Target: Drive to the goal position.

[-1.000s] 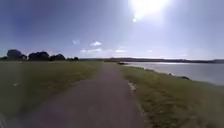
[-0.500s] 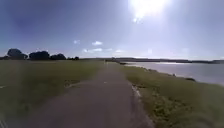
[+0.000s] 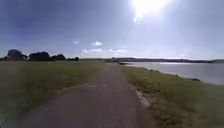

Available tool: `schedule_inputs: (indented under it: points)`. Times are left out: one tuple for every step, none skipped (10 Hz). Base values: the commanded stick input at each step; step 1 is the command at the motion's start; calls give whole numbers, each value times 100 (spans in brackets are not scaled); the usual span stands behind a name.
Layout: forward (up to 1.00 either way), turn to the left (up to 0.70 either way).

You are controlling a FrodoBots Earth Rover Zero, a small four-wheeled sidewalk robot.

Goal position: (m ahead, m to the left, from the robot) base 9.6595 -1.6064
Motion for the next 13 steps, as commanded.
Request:
schedule_inputs:
  points:
    - [70, 0]
    - [70, 0]
    - [70, 0]
    - [70, 0]
    - [70, 0]
    - [70, 0]
    - [70, 0]
    - [70, 0]
    - [70, 0]
    - [70, 0]
    - [70, 0]
    - [70, 0]
    - [70, 0]
